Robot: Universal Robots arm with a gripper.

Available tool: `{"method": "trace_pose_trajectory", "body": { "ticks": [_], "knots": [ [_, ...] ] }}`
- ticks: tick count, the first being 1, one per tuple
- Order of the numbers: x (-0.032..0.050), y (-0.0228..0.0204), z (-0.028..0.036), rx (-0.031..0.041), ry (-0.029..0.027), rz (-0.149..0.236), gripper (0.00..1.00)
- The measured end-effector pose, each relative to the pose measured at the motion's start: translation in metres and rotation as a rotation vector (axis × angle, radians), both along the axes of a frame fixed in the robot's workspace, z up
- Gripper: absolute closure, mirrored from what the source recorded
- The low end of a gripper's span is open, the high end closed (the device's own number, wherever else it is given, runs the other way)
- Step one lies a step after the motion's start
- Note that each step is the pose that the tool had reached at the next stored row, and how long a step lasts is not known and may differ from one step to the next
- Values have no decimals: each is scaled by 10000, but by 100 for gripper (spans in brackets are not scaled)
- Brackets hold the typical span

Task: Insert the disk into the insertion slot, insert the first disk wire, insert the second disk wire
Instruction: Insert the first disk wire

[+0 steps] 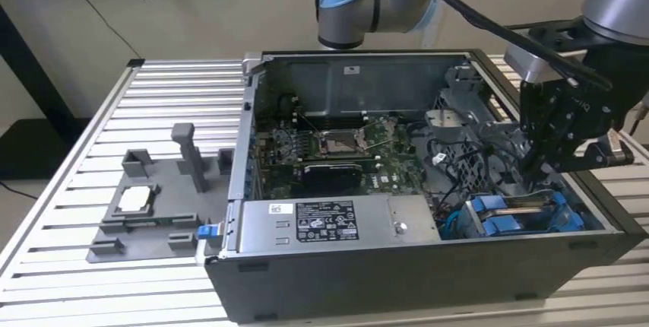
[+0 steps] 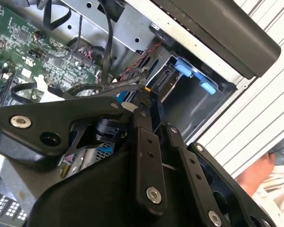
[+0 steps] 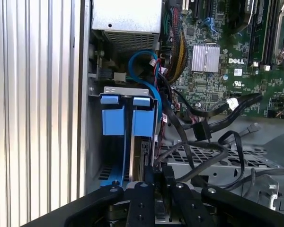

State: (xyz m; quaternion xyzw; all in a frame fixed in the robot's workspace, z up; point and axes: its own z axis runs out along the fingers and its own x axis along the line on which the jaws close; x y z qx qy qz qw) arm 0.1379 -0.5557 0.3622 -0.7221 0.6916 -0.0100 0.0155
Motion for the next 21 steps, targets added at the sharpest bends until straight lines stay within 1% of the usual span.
{"method": "trace_pose_trajectory", "body": {
  "ticks": [4,8,9,13,16,17,21],
  "knots": [
    [22,-8,-27,-1,85,-64,81],
    [64,-16,-57,0,196,-81,81],
    [76,-19,-63,-2,237,-83,81],
    [141,-30,-89,-2,454,-83,81],
    [181,-36,-103,-2,598,-84,81],
    [185,-36,-104,-4,624,-87,81],
    [187,-36,-105,-3,627,-91,81]
  ]
}}
